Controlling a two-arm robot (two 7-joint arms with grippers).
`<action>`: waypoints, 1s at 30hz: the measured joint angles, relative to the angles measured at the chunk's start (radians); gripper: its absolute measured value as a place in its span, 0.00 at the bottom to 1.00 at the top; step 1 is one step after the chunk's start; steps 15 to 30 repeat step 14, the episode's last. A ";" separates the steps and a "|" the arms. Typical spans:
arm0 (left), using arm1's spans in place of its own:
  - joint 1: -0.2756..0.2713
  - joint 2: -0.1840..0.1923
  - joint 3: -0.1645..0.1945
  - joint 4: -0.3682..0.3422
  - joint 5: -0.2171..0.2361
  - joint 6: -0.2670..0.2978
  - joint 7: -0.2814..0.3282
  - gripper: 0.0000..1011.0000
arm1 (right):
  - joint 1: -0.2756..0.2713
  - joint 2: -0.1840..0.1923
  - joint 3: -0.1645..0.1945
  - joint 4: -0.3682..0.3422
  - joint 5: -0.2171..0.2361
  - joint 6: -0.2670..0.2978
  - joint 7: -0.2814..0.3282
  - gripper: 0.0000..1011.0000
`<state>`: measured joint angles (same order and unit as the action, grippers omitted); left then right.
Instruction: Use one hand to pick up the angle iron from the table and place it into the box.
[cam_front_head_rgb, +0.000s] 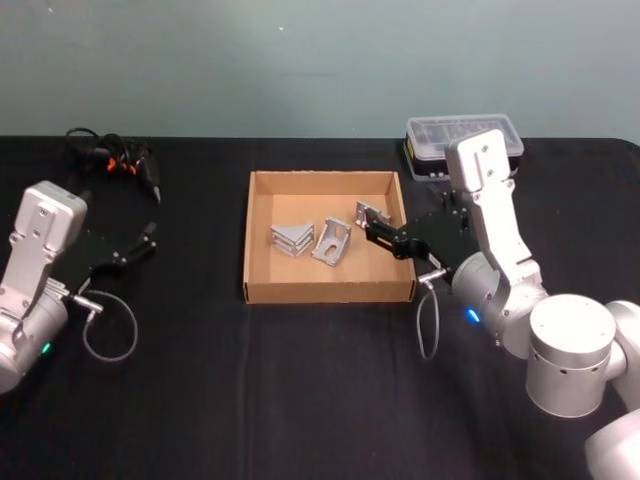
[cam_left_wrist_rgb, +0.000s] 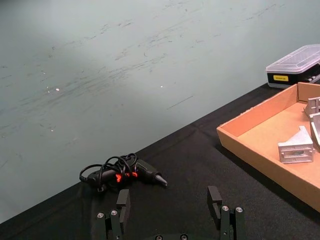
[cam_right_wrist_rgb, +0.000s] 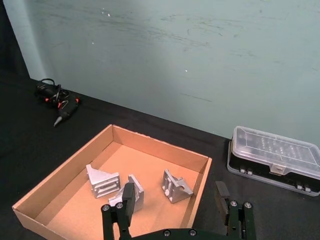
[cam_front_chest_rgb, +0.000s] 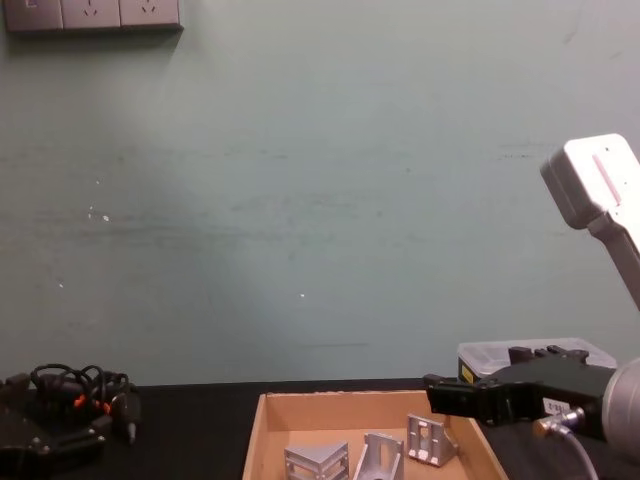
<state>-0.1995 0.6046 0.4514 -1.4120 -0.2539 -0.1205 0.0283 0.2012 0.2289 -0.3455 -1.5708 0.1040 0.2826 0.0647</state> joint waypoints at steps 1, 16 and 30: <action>0.000 0.000 0.000 0.000 0.000 0.000 0.000 1.00 | 0.000 0.000 0.000 -0.001 0.001 0.000 0.001 0.99; 0.000 0.000 0.000 0.000 0.000 0.000 0.000 1.00 | 0.001 0.002 -0.002 -0.004 0.005 0.003 0.006 0.99; 0.000 0.000 0.000 0.000 0.000 0.000 0.000 1.00 | 0.001 0.002 -0.002 -0.004 0.005 0.003 0.006 0.99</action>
